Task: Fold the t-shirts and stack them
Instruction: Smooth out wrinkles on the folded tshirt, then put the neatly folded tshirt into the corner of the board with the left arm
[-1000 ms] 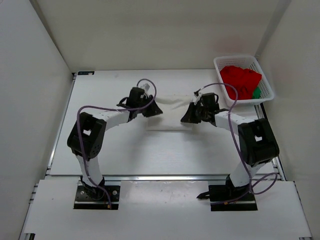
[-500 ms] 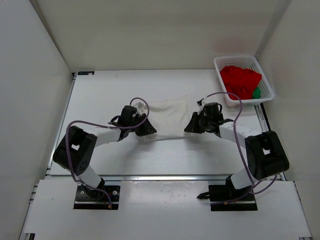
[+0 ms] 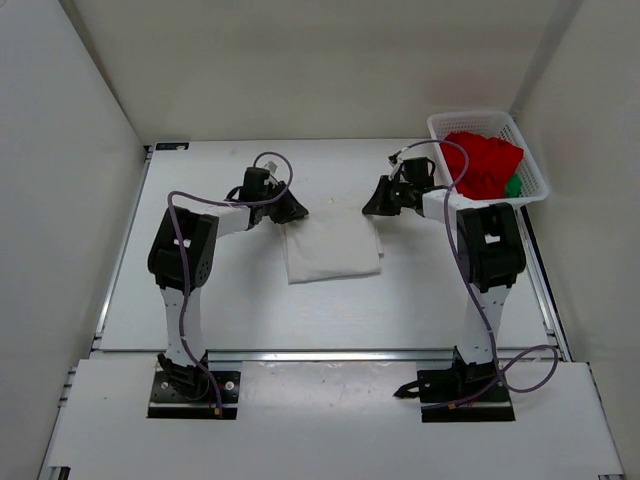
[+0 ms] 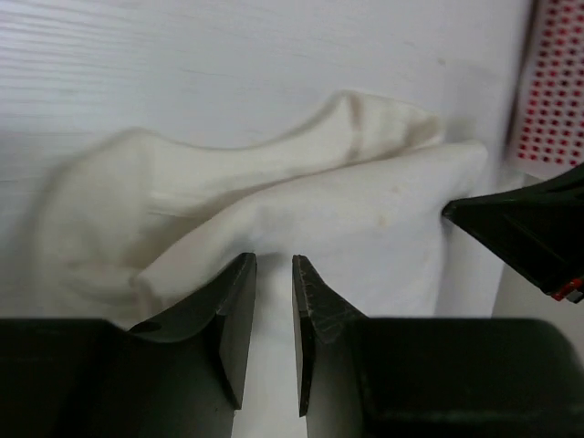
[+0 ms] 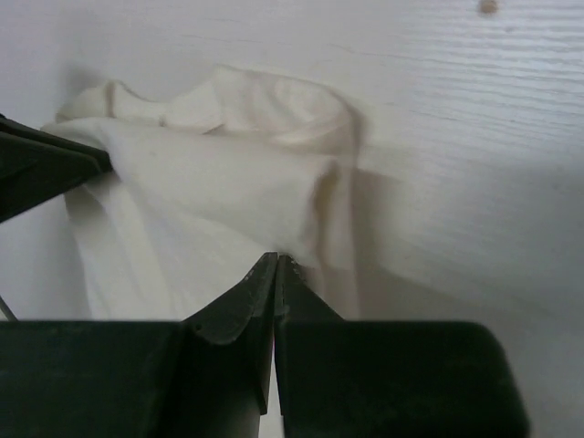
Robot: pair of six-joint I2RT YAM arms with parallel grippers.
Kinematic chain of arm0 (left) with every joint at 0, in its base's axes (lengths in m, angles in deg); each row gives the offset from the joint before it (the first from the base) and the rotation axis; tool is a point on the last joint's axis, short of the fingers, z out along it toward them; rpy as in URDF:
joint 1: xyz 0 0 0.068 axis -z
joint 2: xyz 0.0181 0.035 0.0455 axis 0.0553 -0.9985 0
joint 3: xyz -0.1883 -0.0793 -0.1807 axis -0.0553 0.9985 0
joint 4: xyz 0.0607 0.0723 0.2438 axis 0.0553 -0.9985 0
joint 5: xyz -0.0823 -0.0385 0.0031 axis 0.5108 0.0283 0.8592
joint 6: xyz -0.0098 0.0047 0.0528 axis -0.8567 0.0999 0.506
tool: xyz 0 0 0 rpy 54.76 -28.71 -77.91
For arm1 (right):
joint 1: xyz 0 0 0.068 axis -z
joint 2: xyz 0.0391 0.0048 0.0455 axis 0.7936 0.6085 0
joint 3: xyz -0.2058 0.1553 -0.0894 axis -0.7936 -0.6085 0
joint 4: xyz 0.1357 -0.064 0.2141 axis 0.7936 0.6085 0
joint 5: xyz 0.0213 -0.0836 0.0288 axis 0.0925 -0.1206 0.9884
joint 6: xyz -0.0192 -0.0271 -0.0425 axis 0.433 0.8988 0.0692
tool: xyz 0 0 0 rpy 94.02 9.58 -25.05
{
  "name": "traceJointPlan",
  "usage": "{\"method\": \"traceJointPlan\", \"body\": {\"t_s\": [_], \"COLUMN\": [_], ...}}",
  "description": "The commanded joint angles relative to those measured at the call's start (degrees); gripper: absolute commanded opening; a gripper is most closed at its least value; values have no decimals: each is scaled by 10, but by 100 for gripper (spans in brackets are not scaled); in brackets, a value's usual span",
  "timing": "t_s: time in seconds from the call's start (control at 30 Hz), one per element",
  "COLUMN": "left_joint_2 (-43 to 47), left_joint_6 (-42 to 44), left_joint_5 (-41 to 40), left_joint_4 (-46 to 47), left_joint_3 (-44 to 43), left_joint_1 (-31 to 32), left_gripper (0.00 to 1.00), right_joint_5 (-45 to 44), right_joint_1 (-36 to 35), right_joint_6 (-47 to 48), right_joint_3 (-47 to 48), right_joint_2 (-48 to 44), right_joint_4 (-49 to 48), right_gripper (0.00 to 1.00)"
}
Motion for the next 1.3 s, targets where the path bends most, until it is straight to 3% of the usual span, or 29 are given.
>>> {"method": "traceJointPlan", "body": {"t_s": [0.0,0.13,0.3,0.4,0.5,0.6,0.7,0.73,0.8,0.83,0.93,1.03,1.1,1.17,1.27], "left_joint_2": [-7,1,69,130,185,224,249,252,264,261,258,240,222,188,146], "left_joint_6": [13,-8,-30,-26,9,37,52,55,69,73,80,68,65,68,50], "left_joint_5": [-3,16,44,28,3,-1,-5,-16,-27,-35,-42,-13,-3,-13,-24], "left_joint_4": [-25,36,85,90,42,17,-29,-37,-46,-68,-78,-38,-18,-19,-8], "left_joint_3": [-15,31,70,82,80,108,145,165,197,216,260,291,296,279,258], "left_joint_1": [-37,-64,-74,-79,-78,-91,-95,-97,-99,-100,-90,-80,-68,-50,-24], "left_gripper": [34,37,50,70,99,99,96,90,65,63,66,84,88,88,80], "right_joint_5": [18,23,9,-13,-40,-46,-47,-51,-48,-50,-52,-51,-52,-43,-42], "right_joint_1": [16,22,5,-7,-19,-22,-36,-40,-52,-56,-67,-73,-79,-78,-80], "right_joint_6": [5,1,21,22,32,4,-17,-21,-22,-28,-27,-26,-29,-35,-39], "right_joint_3": [50,81,116,83,12,-106,-215,-250,-300,-330,-391,-437,-461,-479,-492], "right_joint_2": [44,63,42,-16,-93,-179,-253,-273,-303,-324,-375,-425,-445,-460,-474], "right_joint_4": [33,38,75,71,54,4,-58,-67,-78,-90,-102,-106,-110,-120,-135], "right_gripper": [0,0,0,0,6,13,28,31,43,44,47,49,49,49,50]}}
